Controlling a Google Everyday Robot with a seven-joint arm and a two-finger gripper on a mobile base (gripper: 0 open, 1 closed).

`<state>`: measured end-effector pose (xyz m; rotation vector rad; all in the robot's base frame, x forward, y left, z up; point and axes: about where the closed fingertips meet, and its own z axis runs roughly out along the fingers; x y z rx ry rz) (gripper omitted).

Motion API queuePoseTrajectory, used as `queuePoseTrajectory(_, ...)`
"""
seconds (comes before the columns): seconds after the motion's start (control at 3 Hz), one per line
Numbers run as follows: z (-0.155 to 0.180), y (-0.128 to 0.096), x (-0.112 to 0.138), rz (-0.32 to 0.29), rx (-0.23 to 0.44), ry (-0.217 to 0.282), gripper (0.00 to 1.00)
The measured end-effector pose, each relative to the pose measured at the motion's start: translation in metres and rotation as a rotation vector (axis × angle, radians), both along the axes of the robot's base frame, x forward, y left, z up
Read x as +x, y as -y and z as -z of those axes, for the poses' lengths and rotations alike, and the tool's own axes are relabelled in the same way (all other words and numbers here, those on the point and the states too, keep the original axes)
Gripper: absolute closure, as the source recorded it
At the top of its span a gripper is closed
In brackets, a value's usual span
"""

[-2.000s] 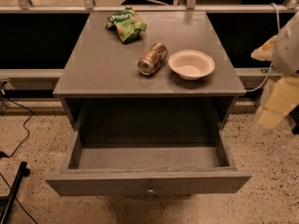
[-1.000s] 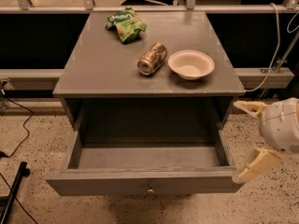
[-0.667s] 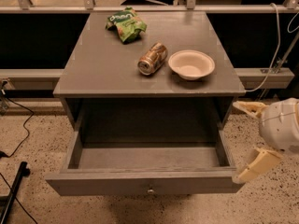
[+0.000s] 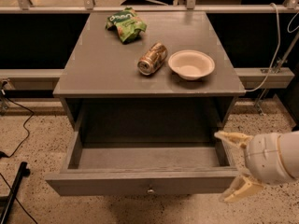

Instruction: Close top drawer

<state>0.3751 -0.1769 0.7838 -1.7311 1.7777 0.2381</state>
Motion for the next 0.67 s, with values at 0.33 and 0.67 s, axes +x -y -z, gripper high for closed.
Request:
queuePoseTrajectory(0.33,0.043,-0.005,-0.016,-0.064,0.014,-0.013,0.37)
queuePoseTrajectory(0.67,0.079,-0.006,-0.027,-0.098,0.033,-0.033,0.62)
